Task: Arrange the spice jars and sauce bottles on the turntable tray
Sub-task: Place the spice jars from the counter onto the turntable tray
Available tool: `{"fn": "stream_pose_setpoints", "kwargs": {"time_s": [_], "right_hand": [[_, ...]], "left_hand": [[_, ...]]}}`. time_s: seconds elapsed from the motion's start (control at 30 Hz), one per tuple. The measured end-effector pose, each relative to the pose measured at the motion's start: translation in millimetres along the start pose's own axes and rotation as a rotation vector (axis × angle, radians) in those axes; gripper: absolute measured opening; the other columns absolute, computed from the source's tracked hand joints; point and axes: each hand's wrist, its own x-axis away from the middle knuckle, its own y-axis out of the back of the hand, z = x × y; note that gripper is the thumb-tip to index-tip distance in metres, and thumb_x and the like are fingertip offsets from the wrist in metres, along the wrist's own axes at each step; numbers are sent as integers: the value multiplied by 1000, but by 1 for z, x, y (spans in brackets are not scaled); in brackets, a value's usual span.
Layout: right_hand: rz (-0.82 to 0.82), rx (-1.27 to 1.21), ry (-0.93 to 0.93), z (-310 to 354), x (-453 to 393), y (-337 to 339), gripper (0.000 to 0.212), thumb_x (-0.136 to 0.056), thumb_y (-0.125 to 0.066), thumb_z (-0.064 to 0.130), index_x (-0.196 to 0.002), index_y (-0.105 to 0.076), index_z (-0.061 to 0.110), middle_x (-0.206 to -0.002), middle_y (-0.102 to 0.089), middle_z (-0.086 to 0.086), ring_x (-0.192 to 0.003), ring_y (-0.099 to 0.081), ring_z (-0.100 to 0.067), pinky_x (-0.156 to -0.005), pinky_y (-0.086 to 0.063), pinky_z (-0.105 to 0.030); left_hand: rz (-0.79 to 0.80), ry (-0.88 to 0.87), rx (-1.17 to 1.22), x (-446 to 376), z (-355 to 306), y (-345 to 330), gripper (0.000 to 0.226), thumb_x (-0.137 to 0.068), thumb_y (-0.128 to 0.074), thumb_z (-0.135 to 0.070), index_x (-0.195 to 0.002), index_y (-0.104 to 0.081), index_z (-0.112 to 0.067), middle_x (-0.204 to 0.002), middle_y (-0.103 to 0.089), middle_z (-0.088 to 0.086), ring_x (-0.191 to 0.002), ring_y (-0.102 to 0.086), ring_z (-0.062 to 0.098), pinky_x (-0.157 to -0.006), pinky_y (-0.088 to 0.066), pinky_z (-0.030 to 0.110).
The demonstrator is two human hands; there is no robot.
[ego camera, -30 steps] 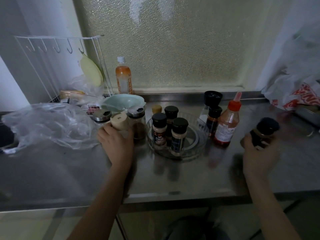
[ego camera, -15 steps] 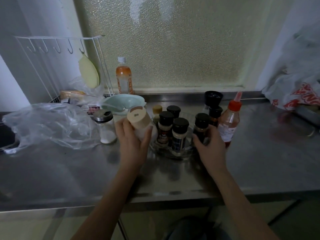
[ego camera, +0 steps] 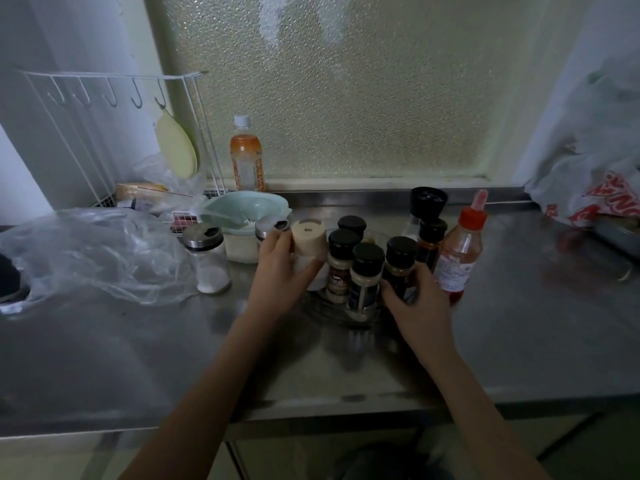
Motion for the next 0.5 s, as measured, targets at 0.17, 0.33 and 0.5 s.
{"fn": "stream_pose_setpoints", "kwargs": {"time_s": [0.17, 0.33, 0.5], "right_hand": [[52, -18, 8, 6, 5, 2, 33, -83, -65, 30, -112, -56, 18, -102, -63, 6, -92, -58, -8, -81, -47, -25], [70, -95, 6, 21, 14, 9, 29, -89, -51, 39, -115, -51, 27, -93, -56, 20, -88, -55, 7, -74, -41, -11], [-120, -176, 105, 66, -25, 20, 28, -92, -50, 33, -113, -53, 14, -88, -58, 4, -76, -55, 0, -67, -43, -14]], "left_hand": [[-61, 94, 17, 8, 6, 6, 39, -80, -67, -34, -112, -54, -16, -95, -62, 4, -83, -60, 18, -74, -54, 43], [-481, 88, -183, 15, 15, 37, 33, -79, -57, -28, -102, -51, -6, -99, -55, 15, -95, -49, 28, -82, -42, 41], [-546, 275, -331, 4, 39, 48, 60, -69, -66, -13, -121, -42, 5, -120, -45, 29, -112, -41, 45, -99, -32, 51]]}}
